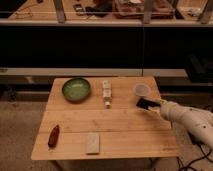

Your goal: Place the eraser in the ceramic cup

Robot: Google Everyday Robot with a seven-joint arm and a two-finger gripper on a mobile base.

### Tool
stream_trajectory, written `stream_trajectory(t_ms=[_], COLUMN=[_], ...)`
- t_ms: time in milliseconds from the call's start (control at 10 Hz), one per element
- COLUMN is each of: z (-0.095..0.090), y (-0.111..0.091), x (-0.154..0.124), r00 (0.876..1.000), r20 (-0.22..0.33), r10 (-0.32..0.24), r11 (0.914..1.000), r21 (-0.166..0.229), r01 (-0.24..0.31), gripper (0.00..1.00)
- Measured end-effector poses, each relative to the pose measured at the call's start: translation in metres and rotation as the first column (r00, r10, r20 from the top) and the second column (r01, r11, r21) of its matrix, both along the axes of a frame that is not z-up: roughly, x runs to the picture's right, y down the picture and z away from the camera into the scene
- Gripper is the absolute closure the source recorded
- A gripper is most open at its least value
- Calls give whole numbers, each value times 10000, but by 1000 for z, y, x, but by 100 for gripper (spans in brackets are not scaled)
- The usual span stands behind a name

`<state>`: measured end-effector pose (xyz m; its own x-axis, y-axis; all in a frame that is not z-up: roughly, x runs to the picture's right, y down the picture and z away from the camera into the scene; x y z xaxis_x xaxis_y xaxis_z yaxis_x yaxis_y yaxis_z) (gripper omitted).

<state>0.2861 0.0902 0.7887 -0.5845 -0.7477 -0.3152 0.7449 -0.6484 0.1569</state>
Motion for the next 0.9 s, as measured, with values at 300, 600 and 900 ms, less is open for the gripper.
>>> stream_trajectory(t_ms=[300, 600, 900], z=[1, 2, 2], y=[-4, -4, -5], x=[16, 35, 47], r00=[9989, 9955, 9911], r20=[-438, -800, -1001], r10=[149, 504, 872], r11=[9999, 9987, 9962], r21=[54, 67, 140], r01=[-147, -501, -863], gripper=[100, 100, 100])
